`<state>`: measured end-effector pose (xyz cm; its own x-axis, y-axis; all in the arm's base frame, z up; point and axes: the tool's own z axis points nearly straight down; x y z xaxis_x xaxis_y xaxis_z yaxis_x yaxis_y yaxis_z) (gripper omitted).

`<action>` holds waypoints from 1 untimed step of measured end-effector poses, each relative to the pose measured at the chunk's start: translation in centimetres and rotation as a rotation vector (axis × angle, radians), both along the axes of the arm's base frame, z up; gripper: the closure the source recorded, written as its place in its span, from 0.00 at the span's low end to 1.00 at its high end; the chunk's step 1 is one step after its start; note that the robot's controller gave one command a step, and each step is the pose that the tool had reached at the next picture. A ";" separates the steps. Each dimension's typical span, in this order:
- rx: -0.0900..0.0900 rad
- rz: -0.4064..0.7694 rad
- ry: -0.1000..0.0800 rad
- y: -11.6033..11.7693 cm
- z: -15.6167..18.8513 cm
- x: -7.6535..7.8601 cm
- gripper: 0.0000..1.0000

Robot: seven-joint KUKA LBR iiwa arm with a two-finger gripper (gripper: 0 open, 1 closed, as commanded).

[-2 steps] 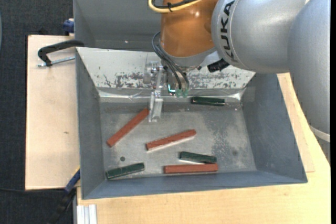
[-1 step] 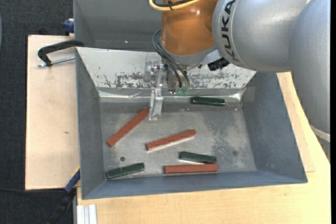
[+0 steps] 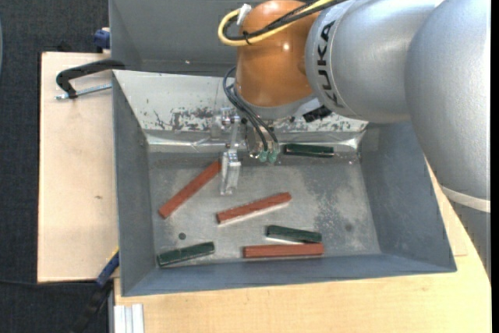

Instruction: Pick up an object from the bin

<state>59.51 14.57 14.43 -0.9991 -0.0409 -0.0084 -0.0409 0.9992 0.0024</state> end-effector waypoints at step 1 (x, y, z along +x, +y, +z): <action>-0.002 -0.050 0.010 0.3 -4.4 -0.9 0.00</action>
Offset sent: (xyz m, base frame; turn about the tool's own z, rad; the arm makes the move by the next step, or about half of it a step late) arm -0.0141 -0.0034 -0.0743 0.0201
